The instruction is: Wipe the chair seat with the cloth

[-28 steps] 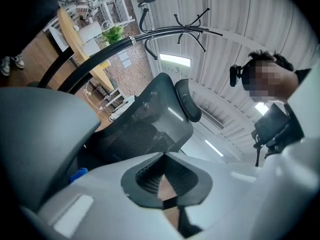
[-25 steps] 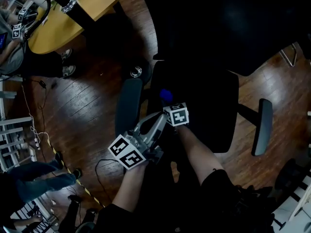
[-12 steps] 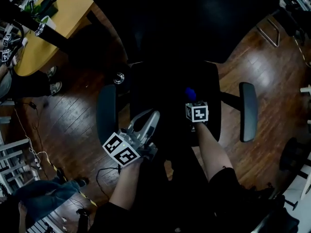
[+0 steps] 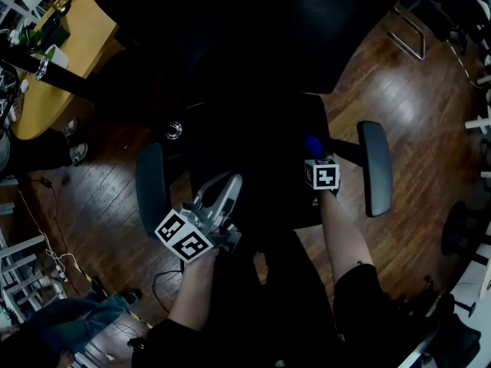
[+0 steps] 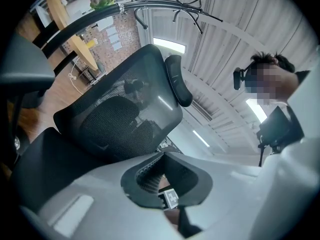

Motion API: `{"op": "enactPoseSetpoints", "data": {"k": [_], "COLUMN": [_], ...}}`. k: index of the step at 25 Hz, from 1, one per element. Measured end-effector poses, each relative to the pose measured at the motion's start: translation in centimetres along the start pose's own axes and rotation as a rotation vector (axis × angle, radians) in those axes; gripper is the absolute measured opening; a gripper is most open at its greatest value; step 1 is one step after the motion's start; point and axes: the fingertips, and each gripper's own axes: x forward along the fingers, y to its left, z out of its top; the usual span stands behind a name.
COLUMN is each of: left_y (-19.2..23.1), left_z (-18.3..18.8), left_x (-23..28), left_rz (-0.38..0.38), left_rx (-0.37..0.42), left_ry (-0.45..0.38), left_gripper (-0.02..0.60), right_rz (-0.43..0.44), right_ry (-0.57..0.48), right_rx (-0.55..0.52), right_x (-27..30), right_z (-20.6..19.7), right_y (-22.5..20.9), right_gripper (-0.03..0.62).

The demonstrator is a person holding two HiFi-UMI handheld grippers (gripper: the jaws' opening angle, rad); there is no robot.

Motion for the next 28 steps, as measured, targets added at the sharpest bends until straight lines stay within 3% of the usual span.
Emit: {"op": "enactPoseSetpoints", "data": {"k": [6,9,14,21,23,28], "left_y": [-0.1,0.0,0.4,1.9,1.7,2.1], "left_z": [0.9,1.7,3.4,5.2,5.5,5.4], "left_x": [-1.0,-2.3,-5.3,-10.0,-10.8,-11.3], "left_rz": [0.016,0.04,0.088,0.167,0.179,0.178], "left_rx": [0.006,0.01,0.02,0.027,0.028,0.022], "left_ry": [-0.033,-0.062,-0.116,-0.193,-0.206,-0.207], "left_gripper": [-0.006,-0.006,-0.006,-0.006,-0.006,-0.006], "right_rz": [-0.034,0.063,0.271,0.544,0.561,0.544], "right_ry": [-0.019,-0.052,-0.049,0.043,0.047,0.011], "right_rx": [0.05,0.026,-0.076,-0.132,-0.155,-0.201], "right_x": [-0.5,0.9,2.1,2.1,1.7,2.1], "right_z": [0.8,2.0,3.7,-0.3,-1.4,-2.0], "right_y": [0.8,5.5,18.4,34.5,36.3,36.0], "right_gripper": [0.037,0.037,0.037,0.037,0.037,0.037]}}
